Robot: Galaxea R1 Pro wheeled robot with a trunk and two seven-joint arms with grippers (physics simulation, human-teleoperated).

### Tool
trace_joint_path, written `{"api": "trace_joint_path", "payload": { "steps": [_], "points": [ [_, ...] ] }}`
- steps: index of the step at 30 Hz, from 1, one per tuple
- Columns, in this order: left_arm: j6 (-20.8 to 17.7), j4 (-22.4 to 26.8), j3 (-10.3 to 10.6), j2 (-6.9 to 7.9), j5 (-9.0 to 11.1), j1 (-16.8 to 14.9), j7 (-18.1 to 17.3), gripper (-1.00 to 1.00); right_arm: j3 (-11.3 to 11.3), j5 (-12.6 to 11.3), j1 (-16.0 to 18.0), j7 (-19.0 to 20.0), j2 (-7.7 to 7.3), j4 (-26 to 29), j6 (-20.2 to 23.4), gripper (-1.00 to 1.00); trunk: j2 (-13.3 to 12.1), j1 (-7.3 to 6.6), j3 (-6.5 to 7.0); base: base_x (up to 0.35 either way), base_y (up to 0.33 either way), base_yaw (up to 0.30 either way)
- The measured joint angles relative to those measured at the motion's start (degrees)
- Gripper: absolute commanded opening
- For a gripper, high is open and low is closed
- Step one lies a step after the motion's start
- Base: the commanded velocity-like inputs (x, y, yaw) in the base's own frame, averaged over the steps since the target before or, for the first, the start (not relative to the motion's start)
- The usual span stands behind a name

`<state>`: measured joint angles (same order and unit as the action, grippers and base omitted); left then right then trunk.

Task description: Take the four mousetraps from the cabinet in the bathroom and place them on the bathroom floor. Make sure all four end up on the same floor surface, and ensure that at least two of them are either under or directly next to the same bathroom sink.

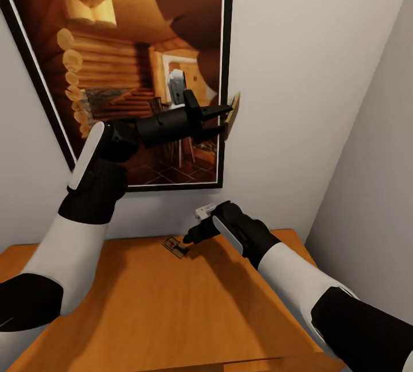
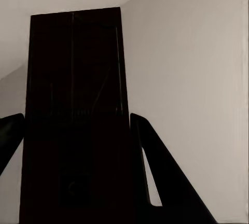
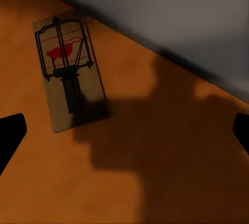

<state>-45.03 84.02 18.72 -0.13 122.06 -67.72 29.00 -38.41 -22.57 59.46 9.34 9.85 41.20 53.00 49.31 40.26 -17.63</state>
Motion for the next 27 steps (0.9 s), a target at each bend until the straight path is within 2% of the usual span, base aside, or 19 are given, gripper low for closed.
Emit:
{"api": "trace_joint_path", "payload": {
  "steps": [4,7,14,19,27],
  "points": [
    [0.08,-0.01,0.81,-0.02,-0.04,0.01,-2.82,-1.00,-0.03,0.00,-0.23,0.04,0.00,0.00,0.00,1.00,0.00,0.00,0.00,0.000,0.000,0.000],
    [0.10,-0.01,1.08,-0.03,-0.06,0.01,-3.53,-1.00,-0.06,0.00,-0.70,0.05,0.00,0.00,0.00,1.00,0.00,0.00,0.00,0.000,0.000,0.000],
    [0.15,-0.01,2.36,-0.67,-0.05,0.01,-3.85,-1.00,-0.10,-0.01,-1.26,0.05,0.15,0.00,0.00,1.00,0.00,0.00,0.00,0.000,0.000,0.000],
    [0.18,-0.03,2.56,-1.42,-0.06,0.01,-3.87,-1.00,-0.15,0.00,-1.96,0.06,0.15,0.01,-0.01,1.00,0.00,0.00,0.00,0.000,0.000,0.000],
    [0.29,-0.10,2.72,-1.68,-0.07,0.01,-3.88,-1.00,-0.39,0.00,-2.20,-0.02,0.15,0.01,-0.01,1.00,0.00,0.00,0.00,0.000,0.001,0.000]
  ]
}}
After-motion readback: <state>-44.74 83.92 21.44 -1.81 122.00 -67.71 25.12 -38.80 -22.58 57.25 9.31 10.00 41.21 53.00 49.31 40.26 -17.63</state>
